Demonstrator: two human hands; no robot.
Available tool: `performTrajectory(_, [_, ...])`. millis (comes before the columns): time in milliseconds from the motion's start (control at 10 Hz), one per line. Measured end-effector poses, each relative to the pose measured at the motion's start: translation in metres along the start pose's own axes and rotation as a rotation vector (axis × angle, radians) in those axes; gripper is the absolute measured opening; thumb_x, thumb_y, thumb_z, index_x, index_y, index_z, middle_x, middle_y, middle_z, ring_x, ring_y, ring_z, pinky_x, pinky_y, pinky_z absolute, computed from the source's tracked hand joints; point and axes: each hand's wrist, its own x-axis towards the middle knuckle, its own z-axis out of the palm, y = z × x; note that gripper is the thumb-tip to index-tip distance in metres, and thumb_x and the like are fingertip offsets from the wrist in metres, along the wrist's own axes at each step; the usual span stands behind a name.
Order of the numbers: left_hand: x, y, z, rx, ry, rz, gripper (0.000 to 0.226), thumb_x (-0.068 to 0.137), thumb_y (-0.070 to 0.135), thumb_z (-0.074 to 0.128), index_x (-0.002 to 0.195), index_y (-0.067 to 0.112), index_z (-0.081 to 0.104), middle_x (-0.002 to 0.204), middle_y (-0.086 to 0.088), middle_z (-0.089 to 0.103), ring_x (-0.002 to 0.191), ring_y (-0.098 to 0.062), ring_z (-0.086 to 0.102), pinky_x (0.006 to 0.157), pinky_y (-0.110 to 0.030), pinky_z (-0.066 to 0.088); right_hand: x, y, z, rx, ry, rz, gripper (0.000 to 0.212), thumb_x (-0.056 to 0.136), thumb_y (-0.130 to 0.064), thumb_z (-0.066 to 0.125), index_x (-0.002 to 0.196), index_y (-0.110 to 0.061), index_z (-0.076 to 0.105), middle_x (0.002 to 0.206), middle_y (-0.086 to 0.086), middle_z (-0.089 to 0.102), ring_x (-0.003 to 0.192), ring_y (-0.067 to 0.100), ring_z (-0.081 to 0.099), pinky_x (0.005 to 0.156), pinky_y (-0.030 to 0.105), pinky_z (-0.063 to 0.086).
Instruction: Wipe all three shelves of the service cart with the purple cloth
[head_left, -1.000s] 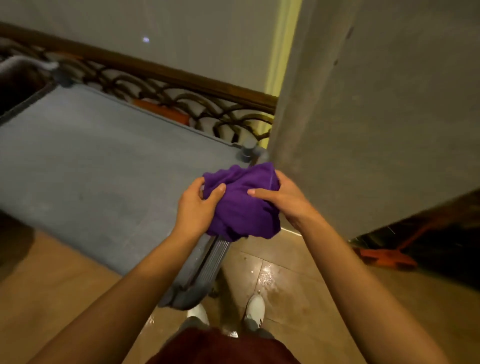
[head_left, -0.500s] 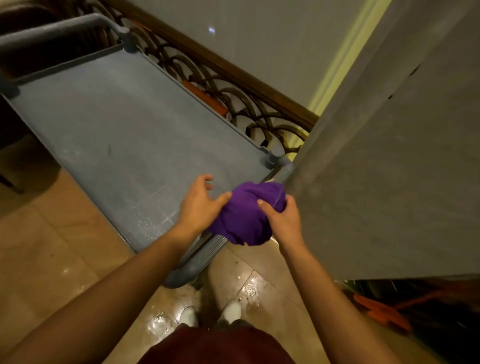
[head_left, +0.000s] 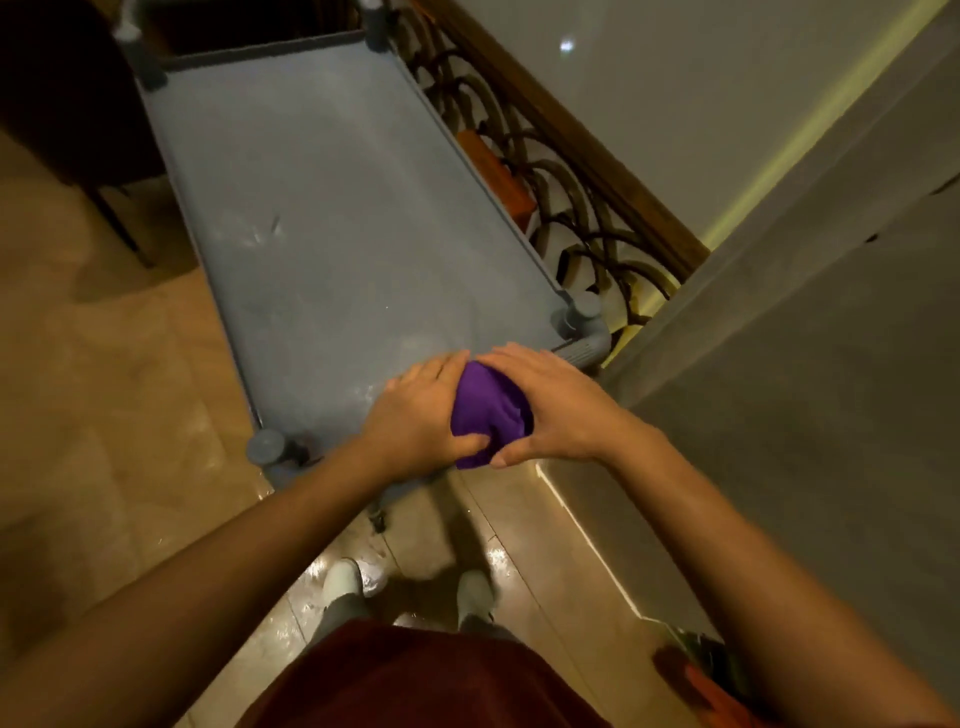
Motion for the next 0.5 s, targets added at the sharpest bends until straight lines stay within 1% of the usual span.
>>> performTrajectory(100, [-0.012,0.017,0.013,0.066,0.106,-0.132,0.100,0.068,0.055,0.081,0.147,0.009,0.041,0.140,-0.015,0.058,0.124,-0.035,0.057,0.099,-0.045,0.045,0.012,0.014,0.014,-0.190,0.055,-0.068,0.088,0.069,-0.055,0.079,0.145,-0.029,0.043,0.136,-0.004,0.061,0.126,0.018,0.056,0.112,0.040,0.038])
performTrajectory(200, [-0.014,0.024,0.024,0.074,0.188,-0.214,0.081,0.073,0.048,0.079,0.140,0.014,0.048,0.128,-0.012,0.065,0.111,-0.034,0.064,0.088,-0.041,0.049,0.018,0.022,0.027,-0.339,0.177,-0.079,0.061,0.078,-0.040,0.073,0.134,-0.027,0.052,0.119,0.001,0.066,0.111,0.026,0.062,0.101,0.042,0.042])
performTrajectory(300, [-0.018,0.028,0.024,0.072,0.190,-0.232,0.084,0.076,0.050,0.077,0.144,0.015,0.044,0.133,-0.011,0.062,0.115,-0.033,0.062,0.092,-0.042,0.048,0.019,0.021,0.024,-0.357,0.120,-0.090,0.069,0.073,-0.041,0.074,0.136,-0.027,0.049,0.121,0.001,0.063,0.115,0.027,0.060,0.105,0.044,0.038])
performTrajectory(400, [-0.020,0.016,0.004,-0.033,0.023,-0.153,0.111,0.070,0.063,0.079,0.156,0.018,0.024,0.155,-0.008,0.043,0.138,-0.028,0.044,0.111,-0.044,0.039,0.021,0.021,-0.006,-0.309,-0.137,-0.089,0.102,0.068,-0.052,0.082,0.153,-0.030,0.030,0.148,0.001,0.048,0.137,0.025,0.045,0.119,0.052,0.027])
performTrajectory(500, [-0.026,0.003,-0.036,-0.148,0.010,-0.179,0.120,0.068,0.077,0.071,0.160,0.027,0.012,0.166,-0.001,0.022,0.150,-0.020,0.024,0.118,-0.034,0.023,0.027,0.010,-0.059,-0.152,-0.304,-0.006,0.120,0.062,-0.056,0.088,0.159,-0.032,0.020,0.165,0.001,0.025,0.150,0.026,0.028,0.120,0.045,0.026])
